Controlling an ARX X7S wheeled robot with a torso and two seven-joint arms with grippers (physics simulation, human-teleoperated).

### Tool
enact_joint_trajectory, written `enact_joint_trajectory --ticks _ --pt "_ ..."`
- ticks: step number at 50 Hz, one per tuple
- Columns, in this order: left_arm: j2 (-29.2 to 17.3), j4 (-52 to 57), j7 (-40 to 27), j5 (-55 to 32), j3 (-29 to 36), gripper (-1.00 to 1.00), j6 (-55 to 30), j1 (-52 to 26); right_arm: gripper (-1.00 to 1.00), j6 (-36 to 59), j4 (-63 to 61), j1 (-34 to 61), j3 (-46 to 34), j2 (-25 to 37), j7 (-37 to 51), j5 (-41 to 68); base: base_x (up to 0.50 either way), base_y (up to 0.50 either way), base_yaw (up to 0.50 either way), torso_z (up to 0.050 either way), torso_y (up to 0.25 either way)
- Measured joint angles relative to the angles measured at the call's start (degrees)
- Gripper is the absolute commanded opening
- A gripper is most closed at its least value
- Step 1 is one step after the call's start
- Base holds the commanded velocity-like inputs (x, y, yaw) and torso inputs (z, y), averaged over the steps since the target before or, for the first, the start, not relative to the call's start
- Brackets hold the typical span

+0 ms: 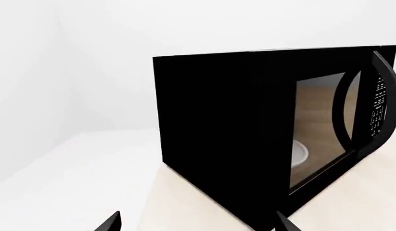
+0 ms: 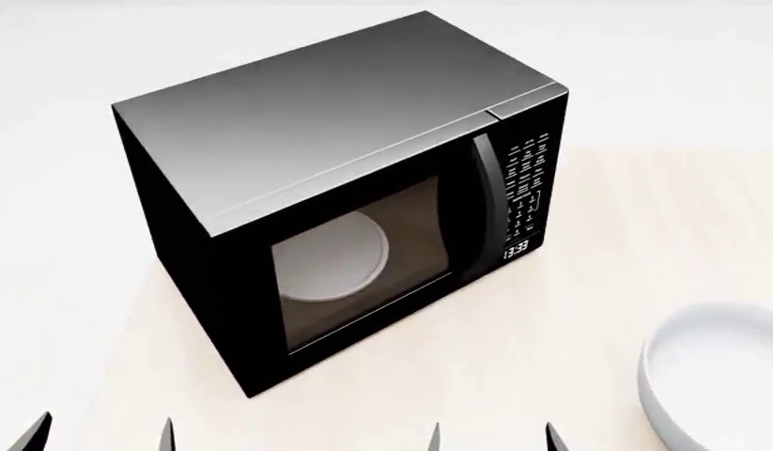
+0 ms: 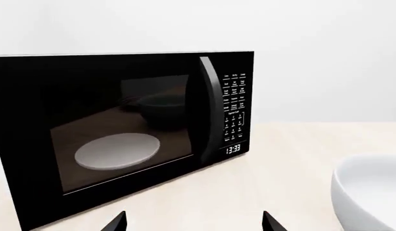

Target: Open the microwave.

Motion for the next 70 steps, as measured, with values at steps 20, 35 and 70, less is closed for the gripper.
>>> enact_joint_trajectory --ticks 20,35,70 --pt "-0.6 -0.1 -0.8 -0.4 0.8 1.0 0.1 -0.1 1.0 0.2 -0.4 -0.2 -0.6 0.6 0.8 1.0 0.0 0.0 0.0 0.002 -0.084" --pt "-1.0 -0.1 -1.6 -0.5 1.3 1.0 0.2 -0.3 1.0 0.4 -0.8 -0.1 -1.1 1.1 1.4 1.7 0.0 0.0 0.0 0.002 -0.097" --pt "-2.0 -0.1 -2.5 -2.0 2.2 1.0 -0.3 -0.7 1.0 6.3 -7.5 1.5 -1.5 3.9 3.0 4.1 0.0 0.0 0.0 0.002 -0.05"
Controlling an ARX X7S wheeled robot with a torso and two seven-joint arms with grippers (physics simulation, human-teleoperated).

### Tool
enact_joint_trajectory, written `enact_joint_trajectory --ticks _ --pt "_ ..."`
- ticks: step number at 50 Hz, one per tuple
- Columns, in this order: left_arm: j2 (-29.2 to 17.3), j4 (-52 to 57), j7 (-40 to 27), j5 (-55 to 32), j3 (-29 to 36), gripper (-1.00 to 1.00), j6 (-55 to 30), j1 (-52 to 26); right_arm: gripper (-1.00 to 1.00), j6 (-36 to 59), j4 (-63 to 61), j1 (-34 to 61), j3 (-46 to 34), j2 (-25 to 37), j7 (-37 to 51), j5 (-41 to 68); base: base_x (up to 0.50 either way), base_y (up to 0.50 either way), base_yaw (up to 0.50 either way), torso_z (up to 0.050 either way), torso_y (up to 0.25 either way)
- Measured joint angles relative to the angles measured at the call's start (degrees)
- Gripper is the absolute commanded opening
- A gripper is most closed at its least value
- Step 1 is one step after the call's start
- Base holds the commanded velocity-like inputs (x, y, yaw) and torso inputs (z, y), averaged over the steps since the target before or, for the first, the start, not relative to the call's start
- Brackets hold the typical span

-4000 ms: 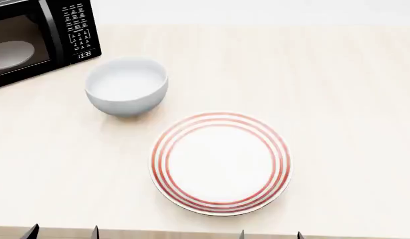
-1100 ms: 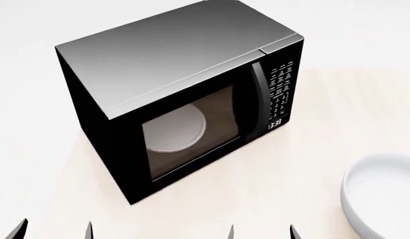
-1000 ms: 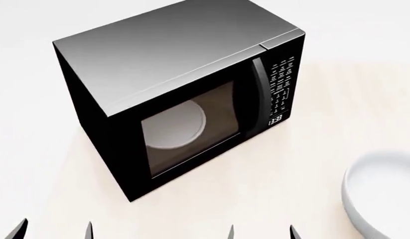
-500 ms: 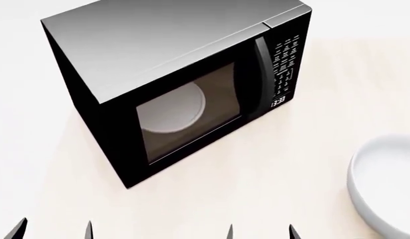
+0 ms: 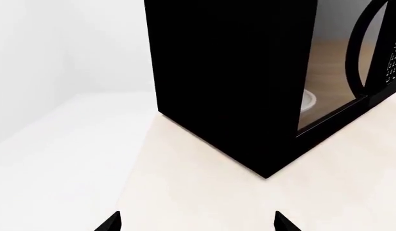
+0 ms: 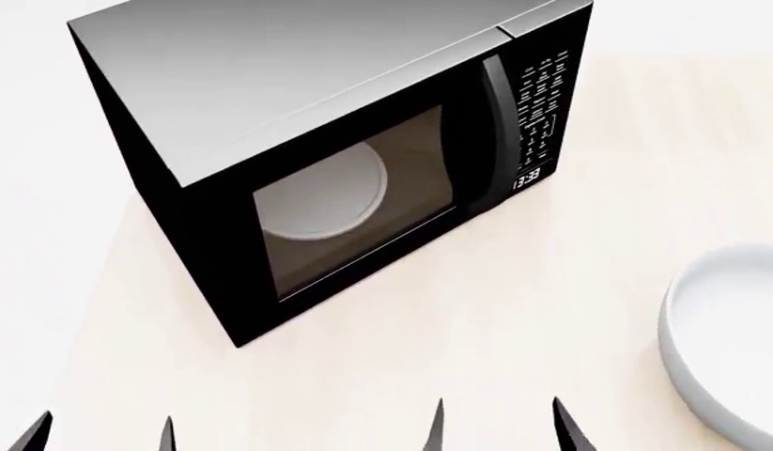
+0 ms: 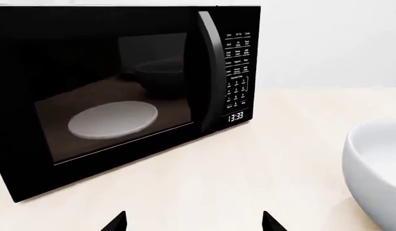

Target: Open the microwave.

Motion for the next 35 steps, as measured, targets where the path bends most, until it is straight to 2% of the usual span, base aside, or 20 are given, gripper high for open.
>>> enact_joint_trajectory --ticks 18,35 --pt "-0.6 0.6 -0.5 -1.4 0.0 1.0 -0.2 0.0 1.0 14.2 -5.2 12.4 1.5 4.8 -3.0 5.9 0.0 0.0 0.0 0.0 0.0" --pt "-1.3 1.3 -1.0 -2.6 0.0 1.0 -0.2 0.1 1.0 23.0 1.8 27.1 0.7 7.3 -6.2 7.8 0.0 0.0 0.0 0.0 0.0"
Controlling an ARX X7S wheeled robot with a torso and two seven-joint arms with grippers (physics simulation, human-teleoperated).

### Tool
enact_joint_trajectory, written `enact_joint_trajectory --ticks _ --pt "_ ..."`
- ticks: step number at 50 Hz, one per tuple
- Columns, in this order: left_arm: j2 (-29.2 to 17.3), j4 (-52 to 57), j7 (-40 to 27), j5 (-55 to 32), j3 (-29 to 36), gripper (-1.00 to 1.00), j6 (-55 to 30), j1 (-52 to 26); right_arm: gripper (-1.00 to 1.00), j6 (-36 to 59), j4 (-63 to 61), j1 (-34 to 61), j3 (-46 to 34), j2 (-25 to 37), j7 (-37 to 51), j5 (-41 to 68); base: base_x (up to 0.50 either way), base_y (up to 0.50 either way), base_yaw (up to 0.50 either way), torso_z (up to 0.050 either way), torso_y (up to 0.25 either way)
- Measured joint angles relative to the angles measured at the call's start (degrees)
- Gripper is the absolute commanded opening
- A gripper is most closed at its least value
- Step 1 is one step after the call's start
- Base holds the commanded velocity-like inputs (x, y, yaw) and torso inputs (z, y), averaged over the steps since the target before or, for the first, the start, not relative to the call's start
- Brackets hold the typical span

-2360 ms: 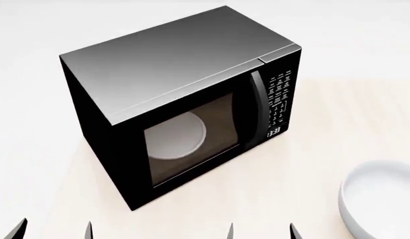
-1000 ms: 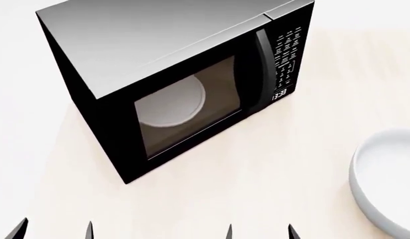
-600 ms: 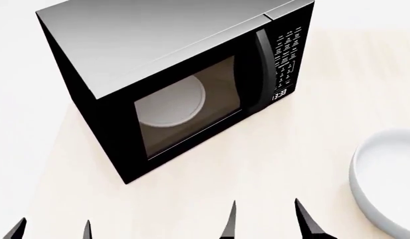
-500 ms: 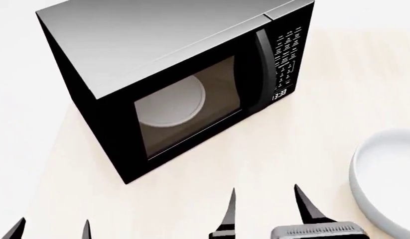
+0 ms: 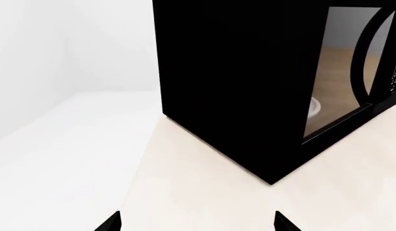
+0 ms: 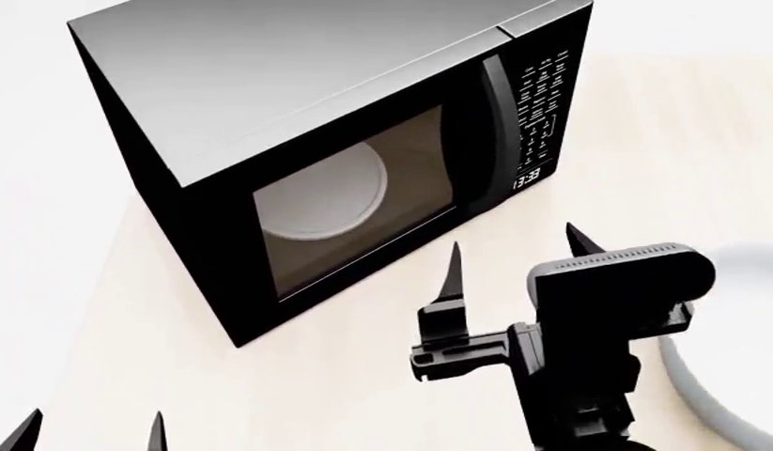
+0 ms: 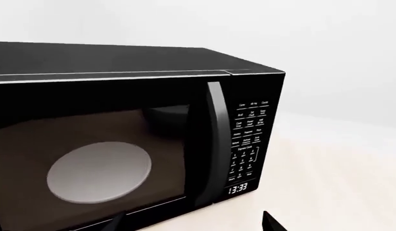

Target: Open the microwave.

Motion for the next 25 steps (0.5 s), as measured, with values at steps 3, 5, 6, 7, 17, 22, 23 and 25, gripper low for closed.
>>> enact_joint_trajectory --ticks 3,5,6,7,17,22,23,25 --pt "-0.1 0.0 -0.1 -0.1 0.1 1.0 0.0 0.0 1.0 1.1 1.8 2.4 -0.4 0.4 -0.7 0.0 0.0 0.0 0.0 0.0 0.0" --pt "-0.2 0.0 -0.1 -0.2 0.1 1.0 0.0 -0.1 1.0 1.8 3.1 4.0 -0.7 0.6 -1.1 -0.1 0.0 0.0 0.0 0.0 0.0" --pt "-0.2 0.0 -0.1 -0.3 0.1 1.0 -0.1 -0.1 1.0 2.2 3.7 4.8 -0.9 0.6 -1.3 -0.2 0.0 0.0 0.0 0.0 0.0" --pt "-0.2 -0.1 -0.1 -0.4 0.1 1.0 -0.1 -0.1 1.0 2.5 4.4 5.7 -1.1 0.7 -1.5 -0.3 0.0 0.0 0.0 0.0 0.0" --pt "-0.6 -0.1 -0.3 -1.0 0.2 1.0 -0.2 -0.3 1.0 4.3 12.4 13.7 -3.1 0.5 -3.1 -1.7 0.0 0.0 0.0 0.0 0.0" --pt "-0.7 -0.1 -0.4 -1.2 0.2 1.0 -0.2 -0.4 1.0 4.1 16.7 17.0 -3.8 -0.2 -3.6 -2.3 0.0 0.0 0.0 0.0 0.0" --pt "-0.7 -0.1 -0.5 -1.3 0.2 1.0 -0.2 -0.4 1.0 3.9 17.7 17.7 -3.9 -0.4 -3.7 -2.5 0.0 0.0 0.0 0.0 0.0" --pt "-0.8 0.0 -0.5 -1.4 0.2 1.0 -0.2 -0.4 1.0 3.5 19.7 18.8 -4.1 -0.7 -3.8 -2.7 0.0 0.0 0.0 0.0 0.0"
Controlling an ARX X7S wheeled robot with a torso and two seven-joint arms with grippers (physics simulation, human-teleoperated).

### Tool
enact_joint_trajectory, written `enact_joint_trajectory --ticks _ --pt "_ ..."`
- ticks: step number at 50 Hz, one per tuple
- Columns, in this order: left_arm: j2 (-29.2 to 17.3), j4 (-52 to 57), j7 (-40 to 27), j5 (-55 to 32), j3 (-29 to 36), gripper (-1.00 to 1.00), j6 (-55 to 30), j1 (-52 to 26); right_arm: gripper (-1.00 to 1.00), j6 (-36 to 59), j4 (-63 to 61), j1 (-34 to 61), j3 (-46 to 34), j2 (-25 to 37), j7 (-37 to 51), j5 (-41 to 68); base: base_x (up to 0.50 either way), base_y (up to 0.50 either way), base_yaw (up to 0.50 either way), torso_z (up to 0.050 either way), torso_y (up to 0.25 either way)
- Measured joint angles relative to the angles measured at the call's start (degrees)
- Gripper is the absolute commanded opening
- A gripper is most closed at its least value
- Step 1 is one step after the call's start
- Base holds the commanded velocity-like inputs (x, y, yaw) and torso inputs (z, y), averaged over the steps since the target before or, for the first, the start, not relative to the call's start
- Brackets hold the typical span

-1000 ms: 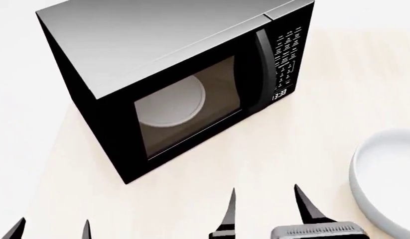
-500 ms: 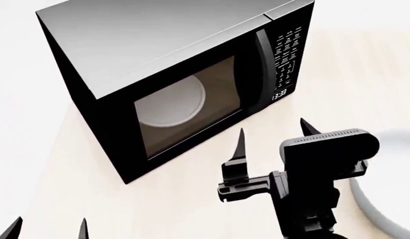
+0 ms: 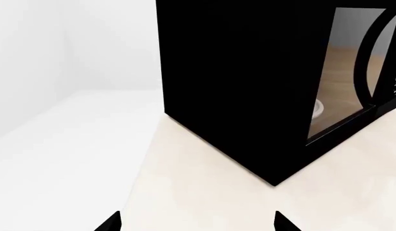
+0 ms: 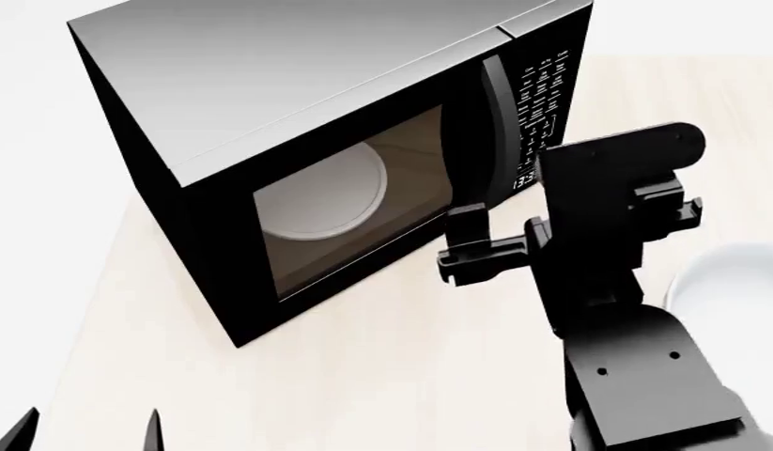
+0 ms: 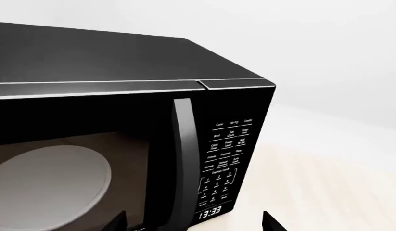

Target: Open the microwave.

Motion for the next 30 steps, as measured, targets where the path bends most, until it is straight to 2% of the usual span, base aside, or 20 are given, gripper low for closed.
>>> enact_joint_trajectory --ticks 30 --pt "-0.9 0.9 -0.7 -1.0 0.4 1.0 0.2 0.1 1.0 -9.8 25.3 10.6 -2.9 -6.1 -1.9 -3.4 0.0 0.0 0.0 0.0 0.0"
